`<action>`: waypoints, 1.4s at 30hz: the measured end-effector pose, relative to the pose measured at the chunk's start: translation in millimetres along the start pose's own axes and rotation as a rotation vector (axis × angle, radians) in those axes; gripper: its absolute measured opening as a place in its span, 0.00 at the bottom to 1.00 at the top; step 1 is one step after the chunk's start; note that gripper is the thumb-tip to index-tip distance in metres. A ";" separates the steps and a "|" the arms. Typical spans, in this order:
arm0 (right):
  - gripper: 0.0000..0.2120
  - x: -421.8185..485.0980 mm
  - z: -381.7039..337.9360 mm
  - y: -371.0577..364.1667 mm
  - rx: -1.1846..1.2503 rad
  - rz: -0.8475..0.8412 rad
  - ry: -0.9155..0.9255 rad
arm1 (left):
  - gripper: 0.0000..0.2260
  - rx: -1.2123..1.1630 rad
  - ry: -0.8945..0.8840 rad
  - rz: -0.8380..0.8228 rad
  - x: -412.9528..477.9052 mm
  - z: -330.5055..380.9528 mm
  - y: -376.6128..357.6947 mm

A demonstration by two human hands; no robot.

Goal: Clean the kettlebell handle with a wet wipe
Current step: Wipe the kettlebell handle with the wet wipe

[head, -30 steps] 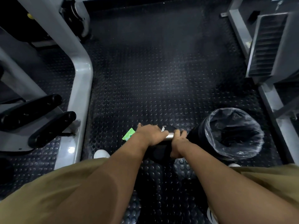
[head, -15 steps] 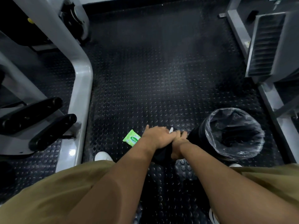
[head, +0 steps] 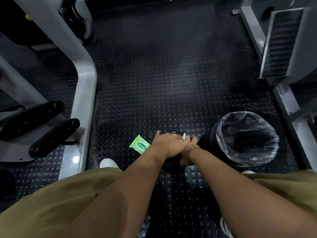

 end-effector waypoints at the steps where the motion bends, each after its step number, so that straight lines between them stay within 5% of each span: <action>1: 0.43 0.6 1.8 0.5 0.037 0.014 -0.010 | 0.29 0.009 0.004 -0.010 -0.3 -1.4 1.6; 8: 0.48 0.7 3.0 -1.2 0.099 0.024 -0.063 | 0.27 0.108 0.152 -0.035 4.0 -28.0 13.0; 16: 0.47 -2.6 4.1 -0.1 0.109 0.021 -0.003 | 0.26 -0.053 -0.021 -0.050 -1.2 0.6 5.1; 23: 0.47 3.4 5.7 -1.4 0.143 0.026 -0.063 | 0.31 0.025 0.136 -0.052 6.4 -29.4 11.3; 30: 0.48 6.6 7.2 -3.4 0.124 0.011 -0.062 | 0.22 -0.177 0.016 -0.018 2.7 -7.9 8.3; 37: 0.46 10.8 9.3 -4.4 0.107 0.032 -0.103 | 0.28 -0.050 0.136 -0.028 7.4 -33.4 4.0; 42: 0.49 14.2 8.8 -5.8 0.108 0.013 -0.082 | 0.22 -0.273 0.022 -0.050 4.3 -15.7 9.9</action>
Point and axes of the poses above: each hand's wrist, its own x-axis towards the middle knuckle, its own y-axis out of the back of the hand, z = x × y, the point moved 8 cm from there along x, towards the middle knuckle, and after that the axes turned 15 degrees about -z, right-handed, at the moved point
